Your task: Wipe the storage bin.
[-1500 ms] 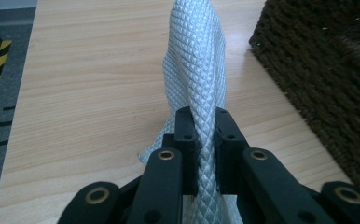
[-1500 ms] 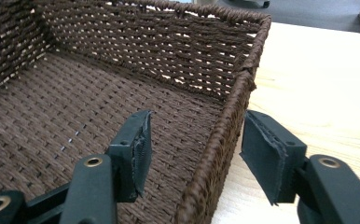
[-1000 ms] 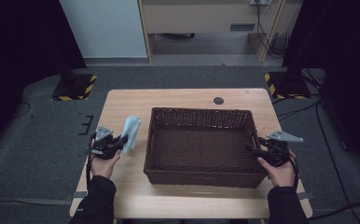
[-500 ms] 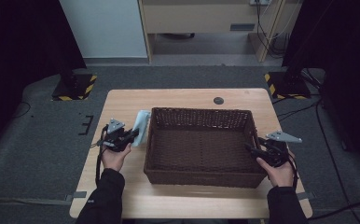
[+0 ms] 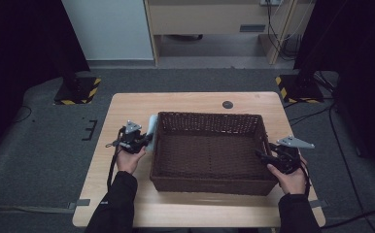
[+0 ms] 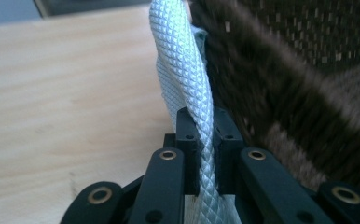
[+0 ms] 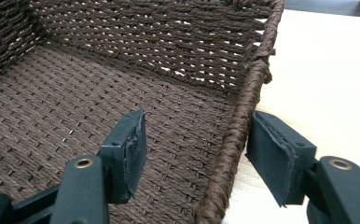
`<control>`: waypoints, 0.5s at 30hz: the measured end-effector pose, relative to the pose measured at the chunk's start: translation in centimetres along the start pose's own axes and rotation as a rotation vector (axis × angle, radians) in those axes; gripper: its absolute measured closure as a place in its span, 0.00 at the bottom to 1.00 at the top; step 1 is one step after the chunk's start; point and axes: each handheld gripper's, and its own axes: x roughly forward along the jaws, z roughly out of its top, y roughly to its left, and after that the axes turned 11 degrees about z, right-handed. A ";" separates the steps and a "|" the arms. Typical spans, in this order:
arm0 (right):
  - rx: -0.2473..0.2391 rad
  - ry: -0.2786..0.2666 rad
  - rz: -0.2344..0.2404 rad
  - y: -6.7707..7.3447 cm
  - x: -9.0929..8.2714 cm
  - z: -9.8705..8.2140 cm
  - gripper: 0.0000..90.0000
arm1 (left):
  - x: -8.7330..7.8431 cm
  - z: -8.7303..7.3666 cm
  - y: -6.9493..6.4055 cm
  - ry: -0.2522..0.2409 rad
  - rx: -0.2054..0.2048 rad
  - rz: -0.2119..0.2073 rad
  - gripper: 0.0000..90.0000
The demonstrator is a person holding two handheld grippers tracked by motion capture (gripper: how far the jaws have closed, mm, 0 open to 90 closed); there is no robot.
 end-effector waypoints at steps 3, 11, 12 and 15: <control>0.001 -0.001 0.002 0.0 0.0 0.0 0.42 | 0.7 -0.6 -0.2 0.038 0.011 -0.012 0.92; -0.005 0.000 0.002 0.0 0.0 0.0 0.42 | -0.4 0.2 -0.1 -0.045 0.018 -0.018 0.92; -0.004 -0.001 0.002 0.0 0.0 0.0 0.42 | -0.8 0.5 0.0 -0.057 0.018 -0.017 0.92; -0.001 -0.002 0.004 0.0 0.0 0.0 0.42 | -1.8 1.3 0.0 -0.111 0.031 -0.040 0.92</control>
